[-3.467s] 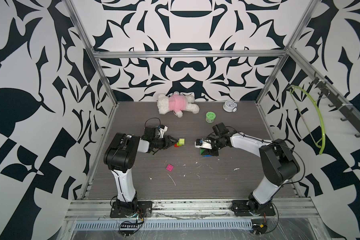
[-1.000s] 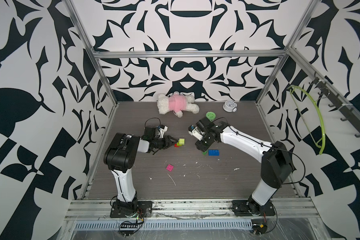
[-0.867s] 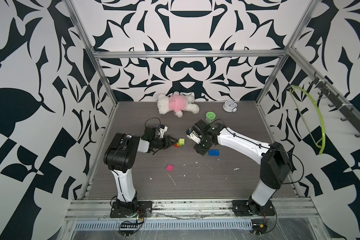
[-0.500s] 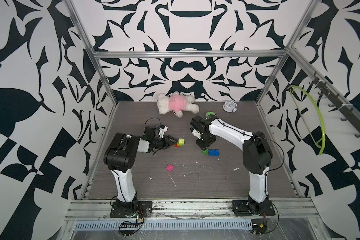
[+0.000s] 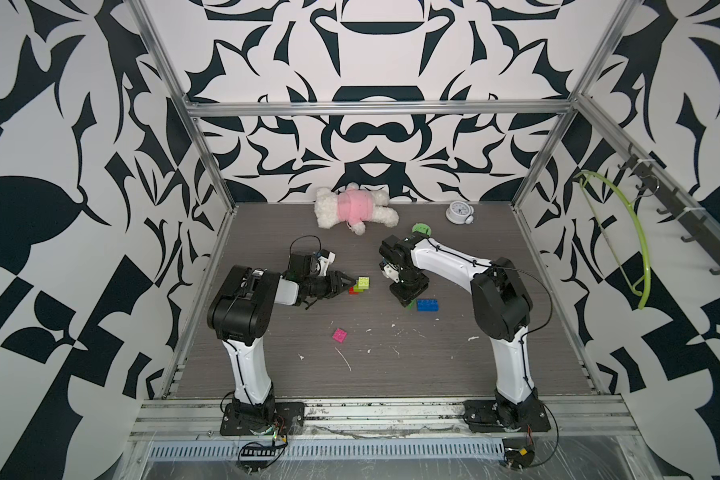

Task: Assemble the letter y with lego
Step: Pick up the lego brick from the center of the board.

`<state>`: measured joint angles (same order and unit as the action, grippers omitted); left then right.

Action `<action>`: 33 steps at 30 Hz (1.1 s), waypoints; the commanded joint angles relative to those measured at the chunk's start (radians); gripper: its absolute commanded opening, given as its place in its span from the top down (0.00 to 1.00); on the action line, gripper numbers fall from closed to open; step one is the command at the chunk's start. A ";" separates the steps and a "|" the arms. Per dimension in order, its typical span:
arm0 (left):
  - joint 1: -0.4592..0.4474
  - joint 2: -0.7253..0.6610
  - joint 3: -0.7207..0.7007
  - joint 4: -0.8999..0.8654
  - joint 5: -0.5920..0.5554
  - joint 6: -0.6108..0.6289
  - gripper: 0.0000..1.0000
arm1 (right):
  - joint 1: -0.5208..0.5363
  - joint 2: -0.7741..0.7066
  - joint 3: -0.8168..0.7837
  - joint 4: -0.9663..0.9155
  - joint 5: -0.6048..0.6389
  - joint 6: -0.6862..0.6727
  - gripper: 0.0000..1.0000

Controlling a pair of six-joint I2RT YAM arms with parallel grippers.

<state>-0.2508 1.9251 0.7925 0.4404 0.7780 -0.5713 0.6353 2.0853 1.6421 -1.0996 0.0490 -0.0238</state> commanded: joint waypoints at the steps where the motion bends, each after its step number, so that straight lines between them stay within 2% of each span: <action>1: 0.002 0.069 -0.047 -0.238 -0.175 0.030 0.49 | -0.007 -0.008 0.024 -0.007 -0.013 0.000 0.54; 5: 0.002 0.070 -0.046 -0.239 -0.175 0.030 0.49 | -0.010 -0.007 0.020 -0.001 -0.014 -0.002 0.60; 7: 0.002 0.072 -0.045 -0.240 -0.175 0.030 0.49 | -0.014 -0.006 0.018 0.000 -0.014 -0.005 0.59; 10: 0.002 0.072 -0.045 -0.241 -0.175 0.030 0.49 | -0.016 -0.002 0.019 0.003 -0.009 -0.006 0.53; 19: 0.001 0.072 -0.045 -0.241 -0.175 0.030 0.49 | -0.023 0.007 0.024 0.005 -0.021 -0.008 0.57; 33: 0.002 0.074 -0.045 -0.238 -0.174 0.030 0.49 | -0.030 0.019 0.005 0.004 -0.040 -0.007 0.56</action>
<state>-0.2508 1.9251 0.7925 0.4404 0.7780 -0.5713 0.6102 2.0956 1.6421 -1.0813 0.0204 -0.0296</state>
